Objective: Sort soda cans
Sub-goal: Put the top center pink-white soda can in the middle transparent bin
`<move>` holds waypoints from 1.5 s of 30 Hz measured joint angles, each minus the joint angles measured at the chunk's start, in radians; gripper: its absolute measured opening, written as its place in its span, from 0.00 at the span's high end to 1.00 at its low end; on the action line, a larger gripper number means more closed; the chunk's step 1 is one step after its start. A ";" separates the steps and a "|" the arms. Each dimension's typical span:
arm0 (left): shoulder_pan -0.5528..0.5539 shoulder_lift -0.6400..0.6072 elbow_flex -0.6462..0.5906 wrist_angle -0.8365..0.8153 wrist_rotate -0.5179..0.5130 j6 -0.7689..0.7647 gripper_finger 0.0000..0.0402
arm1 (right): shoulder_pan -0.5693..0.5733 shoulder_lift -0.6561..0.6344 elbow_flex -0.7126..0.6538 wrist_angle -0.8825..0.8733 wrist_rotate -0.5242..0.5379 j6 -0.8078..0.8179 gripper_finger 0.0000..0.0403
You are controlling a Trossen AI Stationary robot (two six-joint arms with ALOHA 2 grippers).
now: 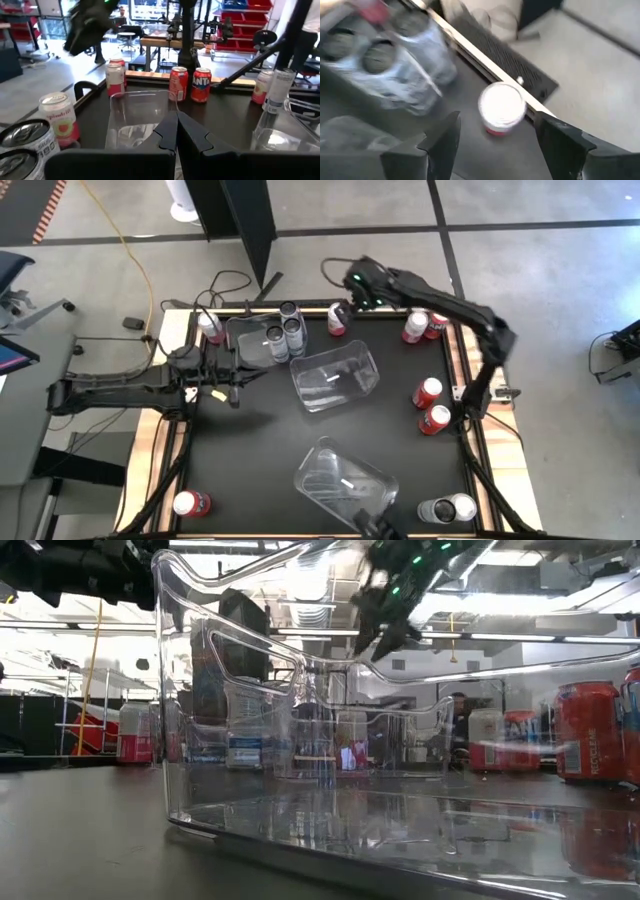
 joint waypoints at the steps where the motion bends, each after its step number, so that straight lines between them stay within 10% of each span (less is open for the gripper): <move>1: -0.003 0.000 0.000 0.002 0.000 0.007 1.00 | -0.012 0.047 0.060 -0.059 -0.005 0.000 0.31; 16: -0.007 0.000 0.001 -0.036 0.000 0.050 1.00 | -0.078 0.490 0.600 -0.447 -0.125 -0.016 0.15; 45: -0.007 0.000 0.002 -0.052 -0.001 0.067 1.00 | -0.084 0.651 0.654 -0.456 -0.160 -0.019 0.11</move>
